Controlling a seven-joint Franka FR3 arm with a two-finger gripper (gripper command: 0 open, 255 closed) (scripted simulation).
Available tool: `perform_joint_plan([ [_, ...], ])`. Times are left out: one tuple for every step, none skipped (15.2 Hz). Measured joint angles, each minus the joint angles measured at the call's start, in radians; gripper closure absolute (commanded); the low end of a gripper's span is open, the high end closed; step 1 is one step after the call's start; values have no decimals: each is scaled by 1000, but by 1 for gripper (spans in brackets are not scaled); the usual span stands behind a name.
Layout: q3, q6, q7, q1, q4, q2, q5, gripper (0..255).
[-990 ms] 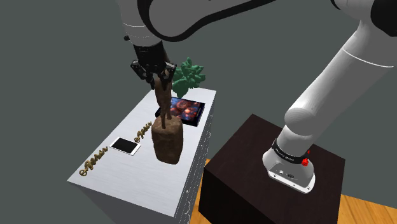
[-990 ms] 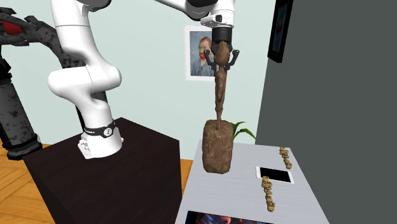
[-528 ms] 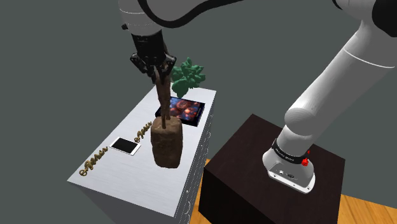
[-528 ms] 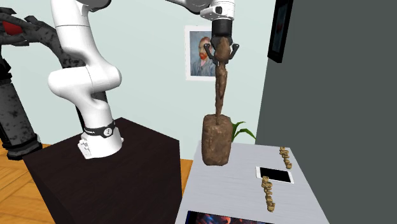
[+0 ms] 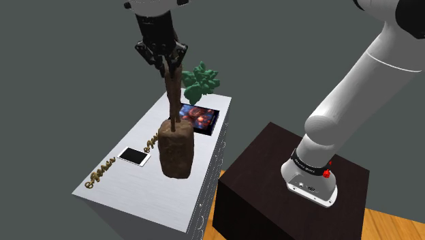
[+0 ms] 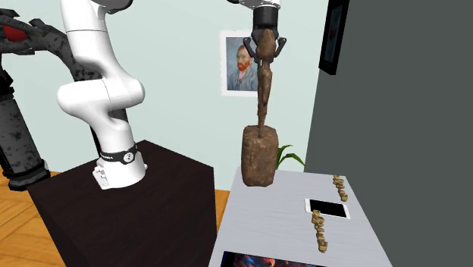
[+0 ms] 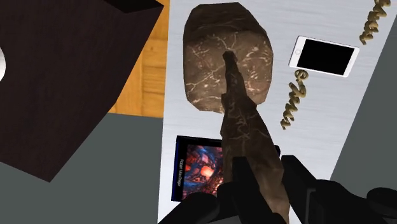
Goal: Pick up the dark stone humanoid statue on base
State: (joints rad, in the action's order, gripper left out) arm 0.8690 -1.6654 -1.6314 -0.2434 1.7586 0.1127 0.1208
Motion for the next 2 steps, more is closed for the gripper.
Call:
perform_joint_plan([
  [1, 14, 1, 0, -17, -4, 3, 255],
  [1, 23, 2, -1, -26, -4, 3, 255],
])
